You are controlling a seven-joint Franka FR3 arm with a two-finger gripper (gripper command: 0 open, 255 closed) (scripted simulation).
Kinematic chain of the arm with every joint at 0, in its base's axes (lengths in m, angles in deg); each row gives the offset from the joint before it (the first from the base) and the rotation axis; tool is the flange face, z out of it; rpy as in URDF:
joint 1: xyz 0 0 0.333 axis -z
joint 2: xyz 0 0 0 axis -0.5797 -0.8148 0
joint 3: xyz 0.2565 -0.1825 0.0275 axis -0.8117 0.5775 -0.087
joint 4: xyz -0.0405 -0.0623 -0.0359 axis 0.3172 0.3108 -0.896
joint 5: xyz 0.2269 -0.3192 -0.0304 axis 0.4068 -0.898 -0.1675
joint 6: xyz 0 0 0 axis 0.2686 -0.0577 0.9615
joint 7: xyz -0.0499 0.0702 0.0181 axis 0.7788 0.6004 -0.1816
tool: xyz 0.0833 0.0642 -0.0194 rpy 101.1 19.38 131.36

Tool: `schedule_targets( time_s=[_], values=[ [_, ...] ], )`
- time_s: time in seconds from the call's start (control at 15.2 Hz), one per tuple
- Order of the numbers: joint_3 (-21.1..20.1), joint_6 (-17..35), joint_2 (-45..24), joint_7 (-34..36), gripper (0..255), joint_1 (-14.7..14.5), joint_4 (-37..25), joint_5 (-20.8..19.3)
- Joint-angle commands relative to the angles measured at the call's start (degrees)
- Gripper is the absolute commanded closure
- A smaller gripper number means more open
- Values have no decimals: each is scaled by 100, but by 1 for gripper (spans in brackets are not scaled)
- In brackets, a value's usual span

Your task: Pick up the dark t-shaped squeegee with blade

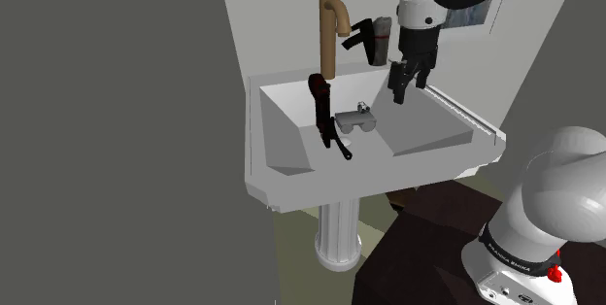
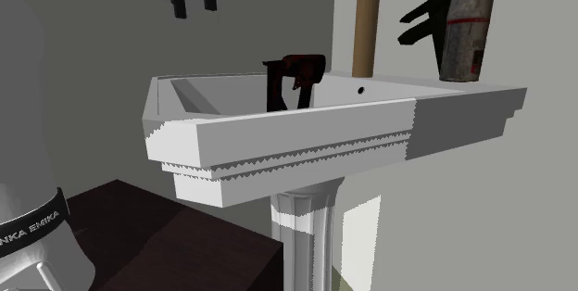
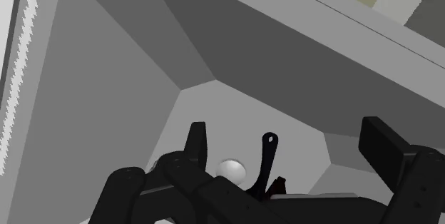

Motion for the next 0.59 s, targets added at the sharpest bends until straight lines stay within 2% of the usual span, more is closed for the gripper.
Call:
schedule_targets(
  time_s=[0.0,0.53],
  values=[
    [0,0,0,0,0,0,0,0],
    [-145,2258,-820,640,0,136,852,-84]
  ],
)
